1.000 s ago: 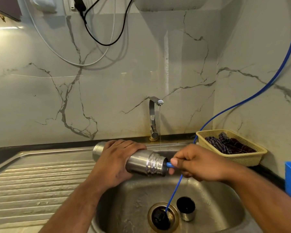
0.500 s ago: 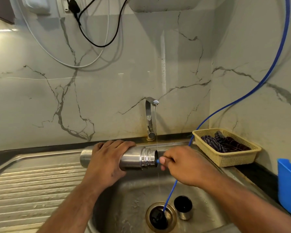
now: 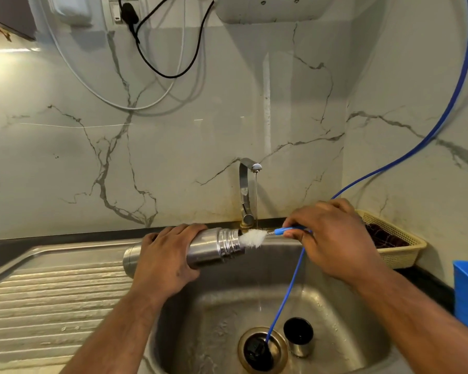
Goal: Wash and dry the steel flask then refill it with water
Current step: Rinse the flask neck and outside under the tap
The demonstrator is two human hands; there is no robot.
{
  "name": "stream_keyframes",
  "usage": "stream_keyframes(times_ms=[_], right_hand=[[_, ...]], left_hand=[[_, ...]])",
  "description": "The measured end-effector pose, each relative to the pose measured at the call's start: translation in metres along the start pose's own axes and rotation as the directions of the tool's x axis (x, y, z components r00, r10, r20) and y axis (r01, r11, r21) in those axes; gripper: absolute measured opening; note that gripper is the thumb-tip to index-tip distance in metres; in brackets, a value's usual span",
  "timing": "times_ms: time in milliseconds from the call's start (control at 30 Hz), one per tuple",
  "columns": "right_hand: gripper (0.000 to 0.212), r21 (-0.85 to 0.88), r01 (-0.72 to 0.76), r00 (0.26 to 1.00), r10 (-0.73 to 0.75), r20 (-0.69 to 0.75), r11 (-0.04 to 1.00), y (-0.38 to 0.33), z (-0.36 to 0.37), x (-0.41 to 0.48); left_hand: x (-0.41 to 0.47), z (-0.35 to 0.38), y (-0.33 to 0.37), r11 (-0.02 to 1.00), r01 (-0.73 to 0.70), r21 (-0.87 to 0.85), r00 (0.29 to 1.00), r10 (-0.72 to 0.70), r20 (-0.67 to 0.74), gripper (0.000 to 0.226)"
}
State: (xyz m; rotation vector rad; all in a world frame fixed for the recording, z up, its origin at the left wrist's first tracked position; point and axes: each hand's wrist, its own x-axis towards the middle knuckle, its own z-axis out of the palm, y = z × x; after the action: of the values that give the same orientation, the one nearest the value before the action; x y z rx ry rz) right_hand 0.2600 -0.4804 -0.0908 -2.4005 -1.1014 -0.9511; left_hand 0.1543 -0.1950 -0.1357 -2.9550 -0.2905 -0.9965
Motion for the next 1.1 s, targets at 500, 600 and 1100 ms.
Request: stream_keyframes(times_ms=[500,600,1100], right_hand=[[0.02,-0.011,0.267,0.963,-0.267,-0.044,0.964,-0.008,0.026,-0.006],[0.02,0.025,0.163,0.985,-0.164,0.055,0.986,-0.007,0.029,-0.009],[0.027,-0.128,0.253,0.961,-0.265,-0.085,0.959,-0.014,0.028,-0.009]], left_hand=[[-0.002,0.004,0.015,0.995,-0.067,-0.076,0.998,0.066,-0.019,0.087],[-0.002,0.001,0.02,0.994,-0.101,-0.035,0.995,0.101,-0.024,0.088],[0.0,0.0,0.016,0.986,-0.078,-0.15,0.982,0.102,0.159,0.093]])
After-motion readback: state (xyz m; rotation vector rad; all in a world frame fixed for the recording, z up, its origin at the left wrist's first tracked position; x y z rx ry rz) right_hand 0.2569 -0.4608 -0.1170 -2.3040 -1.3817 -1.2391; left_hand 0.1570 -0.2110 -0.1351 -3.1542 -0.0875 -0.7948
